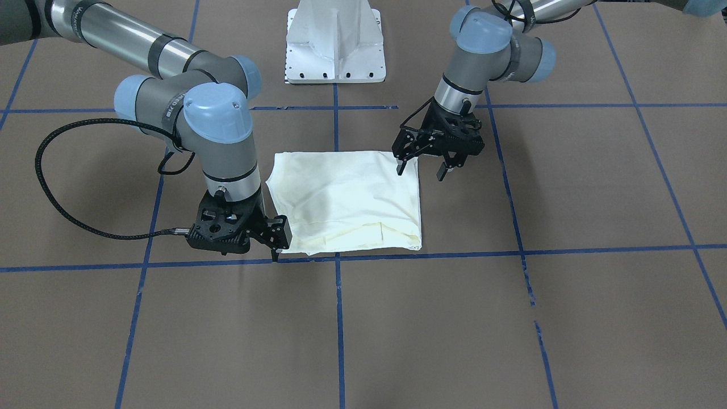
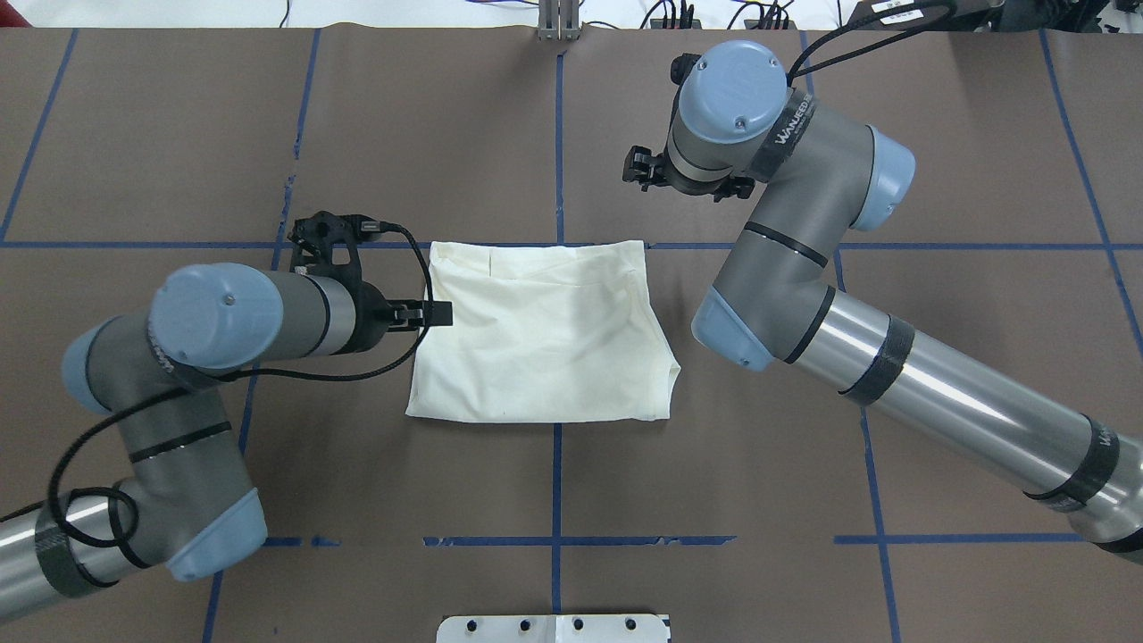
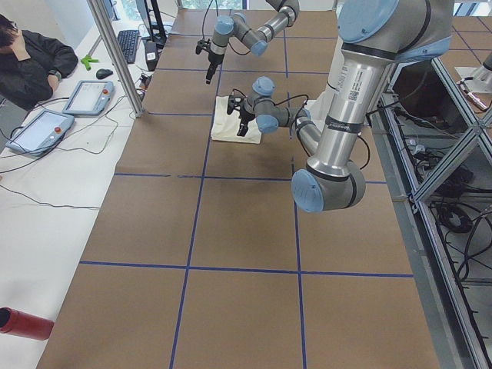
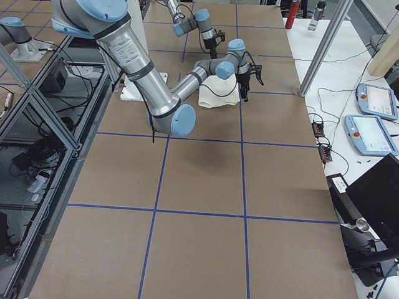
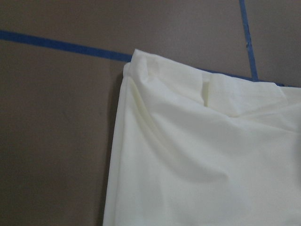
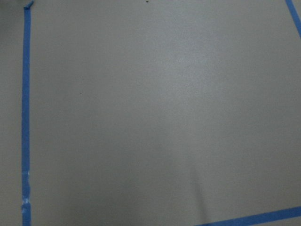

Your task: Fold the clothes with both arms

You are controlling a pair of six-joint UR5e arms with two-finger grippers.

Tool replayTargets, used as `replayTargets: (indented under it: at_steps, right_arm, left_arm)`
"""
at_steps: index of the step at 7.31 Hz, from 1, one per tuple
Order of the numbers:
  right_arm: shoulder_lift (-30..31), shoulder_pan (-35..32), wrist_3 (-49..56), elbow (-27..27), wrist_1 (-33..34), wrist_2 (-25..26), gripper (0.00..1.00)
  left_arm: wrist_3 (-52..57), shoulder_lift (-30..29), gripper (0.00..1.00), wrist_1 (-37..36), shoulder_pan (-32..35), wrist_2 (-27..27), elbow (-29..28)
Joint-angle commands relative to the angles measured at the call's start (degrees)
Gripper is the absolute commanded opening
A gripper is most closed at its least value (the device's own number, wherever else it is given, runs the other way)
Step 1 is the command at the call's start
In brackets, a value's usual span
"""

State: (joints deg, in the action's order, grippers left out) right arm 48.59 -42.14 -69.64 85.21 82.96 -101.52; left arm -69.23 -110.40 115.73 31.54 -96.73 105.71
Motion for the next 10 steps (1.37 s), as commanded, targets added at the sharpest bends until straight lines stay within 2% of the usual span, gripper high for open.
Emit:
replayTargets:
  at_steps: [1, 2, 3, 4, 6, 7, 8, 9, 10]
  right_arm:
    - [6.6, -6.5, 11.5, 6.7, 1.6, -8.6, 1.0]
    - [11.3, -12.5, 21.9, 12.6, 6.4, -16.1, 1.0]
    - [17.4, -18.0, 32.9, 18.9, 11.9, -20.1, 1.0]
    - [23.2, -22.2, 42.7, 22.8, 14.4, -20.6, 1.0]
    - [34.5, -30.0, 57.0, 24.7, 13.8, -24.5, 1.0]
    - [41.7, -31.0, 58.5, 26.4, 13.6, -24.2, 1.0]
    - [47.0, -34.7, 60.3, 26.8, 10.7, -25.5, 1.0]
    - [53.6, -36.5, 62.0, 26.5, 8.4, -27.7, 1.0]
    - [57.4, -38.4, 62.0, 27.0, 7.1, -29.1, 1.0]
  left_arm:
    - [18.1, 5.6, 1.0, -13.4, 9.4, -9.1, 12.3]
    - [28.0, 8.7, 1.0, -18.3, 15.9, -12.9, 16.2]
    - [40.0, 13.0, 1.0, -19.1, 22.9, -15.9, 17.0]
    - [50.1, 15.8, 1.0, -19.2, 30.0, -18.5, 16.5]
    - [69.6, 20.7, 1.0, -19.3, 43.6, -24.1, 12.4]
    - [78.7, 22.9, 1.0, -19.2, 49.7, -26.9, 9.7]
    - [83.0, 26.1, 1.0, -19.2, 54.7, -28.7, 8.6]
    - [82.2, 31.3, 1.0, -18.7, 56.8, -31.5, 7.7]
    - [82.1, 32.1, 1.0, -18.7, 57.6, -32.2, 5.4]
